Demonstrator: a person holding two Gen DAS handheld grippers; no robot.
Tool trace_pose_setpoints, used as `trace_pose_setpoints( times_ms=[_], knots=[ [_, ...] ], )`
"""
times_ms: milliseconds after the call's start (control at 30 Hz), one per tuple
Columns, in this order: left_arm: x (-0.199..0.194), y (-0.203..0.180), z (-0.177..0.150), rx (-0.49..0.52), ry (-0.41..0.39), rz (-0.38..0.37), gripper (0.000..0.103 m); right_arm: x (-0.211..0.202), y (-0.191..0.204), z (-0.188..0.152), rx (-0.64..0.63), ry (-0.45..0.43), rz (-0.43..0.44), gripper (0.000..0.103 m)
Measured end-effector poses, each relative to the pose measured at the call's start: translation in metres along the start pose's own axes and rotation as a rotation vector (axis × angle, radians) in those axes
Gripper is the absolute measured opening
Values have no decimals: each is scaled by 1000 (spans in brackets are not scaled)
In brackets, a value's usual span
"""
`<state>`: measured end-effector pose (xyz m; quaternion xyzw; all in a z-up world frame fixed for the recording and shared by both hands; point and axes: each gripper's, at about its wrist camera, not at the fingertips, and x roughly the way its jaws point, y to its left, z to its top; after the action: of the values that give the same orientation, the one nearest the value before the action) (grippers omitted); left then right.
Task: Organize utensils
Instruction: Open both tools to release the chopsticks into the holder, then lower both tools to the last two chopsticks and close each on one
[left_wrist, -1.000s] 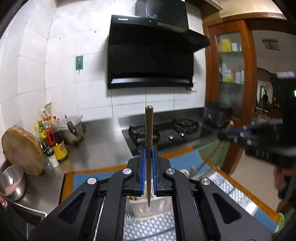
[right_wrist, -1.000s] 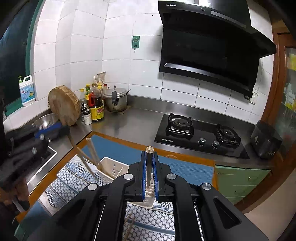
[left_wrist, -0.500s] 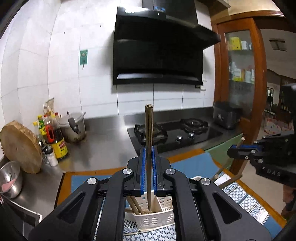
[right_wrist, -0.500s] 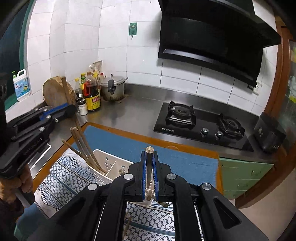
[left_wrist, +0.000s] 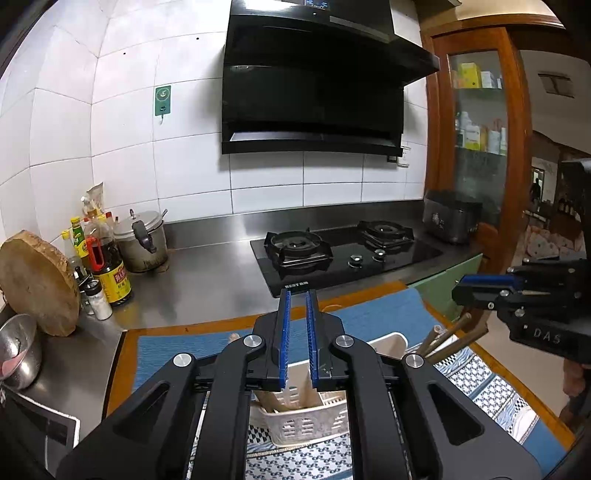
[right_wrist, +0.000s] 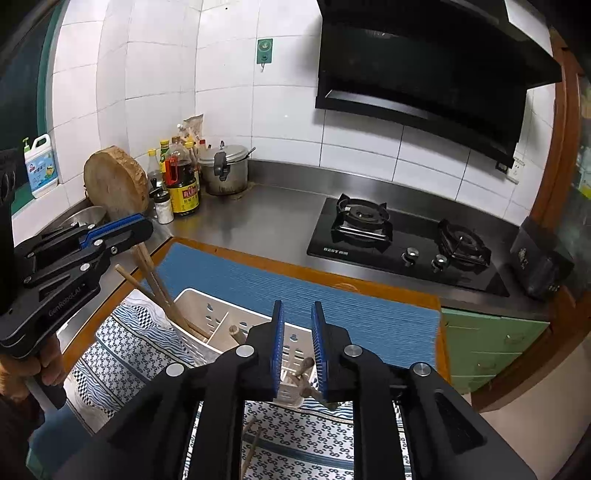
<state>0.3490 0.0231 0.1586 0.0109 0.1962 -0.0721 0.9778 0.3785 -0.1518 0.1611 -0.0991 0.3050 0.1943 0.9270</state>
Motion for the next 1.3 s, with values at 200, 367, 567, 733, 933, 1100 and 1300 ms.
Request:
trace_pose_setpoints(
  times_ms=[200, 367, 567, 733, 933, 1100, 1300],
  knots=[
    [-29, -4, -17, -14, 2, -21, 12, -29, 2, -25, 4, -12, 8, 23],
    [-53, -7, -46, -16, 29, -30, 23, -41, 11, -70, 10, 24, 14, 28],
    [-79, -1, -91, -64, 73, -34, 30, -38, 29, -140, 31, 112, 47, 28],
    [-94, 8, -130, -116, 120, -37, 41, -30, 44, -195, 57, 187, 72, 28],
    [-102, 15, -166, -157, 175, -25, 52, -19, 67, -245, 79, 254, 92, 28],
    [-113, 17, -191, -182, 181, -4, 56, -8, 80, -271, 110, 284, 114, 28],
    [-119, 16, -213, -211, 212, -12, 56, 1, 92, -285, 108, 303, 91, 24]
  ],
)
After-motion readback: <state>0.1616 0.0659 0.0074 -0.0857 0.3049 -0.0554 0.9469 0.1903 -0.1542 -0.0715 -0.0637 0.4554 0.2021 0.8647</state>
